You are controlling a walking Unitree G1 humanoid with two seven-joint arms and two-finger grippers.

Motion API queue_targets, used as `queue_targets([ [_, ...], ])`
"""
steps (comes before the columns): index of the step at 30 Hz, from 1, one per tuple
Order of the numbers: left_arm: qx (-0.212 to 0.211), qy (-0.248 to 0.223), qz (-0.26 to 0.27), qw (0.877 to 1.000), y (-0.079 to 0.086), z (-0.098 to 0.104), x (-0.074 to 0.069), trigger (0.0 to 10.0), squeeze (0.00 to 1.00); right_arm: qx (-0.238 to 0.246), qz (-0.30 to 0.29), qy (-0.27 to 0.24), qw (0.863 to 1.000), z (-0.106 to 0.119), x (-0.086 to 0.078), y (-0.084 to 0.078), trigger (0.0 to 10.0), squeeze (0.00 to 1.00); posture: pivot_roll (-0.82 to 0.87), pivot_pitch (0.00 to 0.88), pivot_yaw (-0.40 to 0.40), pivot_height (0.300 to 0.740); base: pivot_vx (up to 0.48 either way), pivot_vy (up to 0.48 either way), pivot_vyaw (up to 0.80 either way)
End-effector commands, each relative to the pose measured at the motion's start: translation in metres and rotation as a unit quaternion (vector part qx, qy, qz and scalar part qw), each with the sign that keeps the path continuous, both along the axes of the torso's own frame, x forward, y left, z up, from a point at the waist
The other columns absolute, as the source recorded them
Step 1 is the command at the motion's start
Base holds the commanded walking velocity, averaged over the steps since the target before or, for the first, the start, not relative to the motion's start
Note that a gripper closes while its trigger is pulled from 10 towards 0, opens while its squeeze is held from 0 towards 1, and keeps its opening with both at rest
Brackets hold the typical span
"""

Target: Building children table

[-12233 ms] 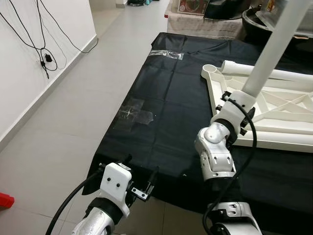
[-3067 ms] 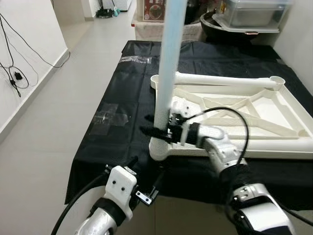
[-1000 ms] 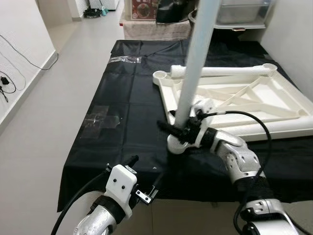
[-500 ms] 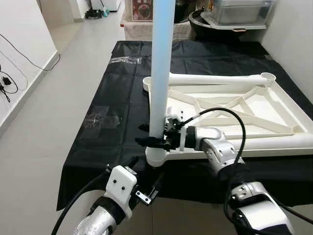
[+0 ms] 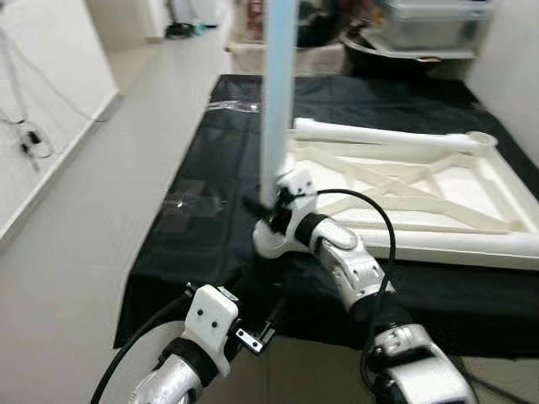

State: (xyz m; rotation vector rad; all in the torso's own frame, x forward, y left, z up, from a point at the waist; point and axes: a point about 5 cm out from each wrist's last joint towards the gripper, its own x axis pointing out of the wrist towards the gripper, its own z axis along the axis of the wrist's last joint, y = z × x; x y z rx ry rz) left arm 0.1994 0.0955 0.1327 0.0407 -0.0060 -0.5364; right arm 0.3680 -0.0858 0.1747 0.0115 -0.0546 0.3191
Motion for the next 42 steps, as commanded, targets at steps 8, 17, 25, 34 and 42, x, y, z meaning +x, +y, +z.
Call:
queue_targets([
  [8, 0.009, 0.007, -0.002, 1.0, 0.001, -0.005, 0.0, 10.0, 0.0, 0.111, -0.301, 0.038, 0.947, -0.015, -0.03, -0.013, 0.0, 0.0, 0.14, 0.11, -0.012, 0.74, 0.0, 0.0, 0.0],
  [17, 0.009, 0.006, 0.0, 1.0, 0.001, -0.004, 0.0, 10.0, 0.0, 0.148, -0.212, 0.059, 0.964, -0.016, -0.036, 0.033, 10.0, 1.0, 0.14, 0.114, -0.015, 0.74, 0.0, 0.0, 0.0],
  [25, 0.007, 0.007, -0.002, 1.0, 0.0, -0.004, 0.001, 10.0, 0.0, 0.147, -0.123, 0.021, 0.981, -0.008, -0.034, 0.033, 10.0, 0.0, 0.13, 0.113, -0.013, 0.74, 0.0, 0.0, 0.0],
  [34, 0.008, 0.005, -0.003, 1.0, 0.0, -0.004, 0.003, 10.0, 0.0, 0.108, 0.226, 0.019, 0.968, -0.012, -0.032, 0.01, 10.0, 0.0, 0.13, 0.113, -0.011, 0.74, 0.0, 0.0, 0.0],
  [42, 0.009, 0.005, -0.002, 1.0, 0.001, -0.004, 0.002, 10.0, 0.0, 0.009, 0.452, 0.057, 0.89, -0.006, -0.033, 0.016, 10.0, 0.0, 0.15, 0.117, -0.013, 0.74, 0.0, 0.0, 0.0],
])
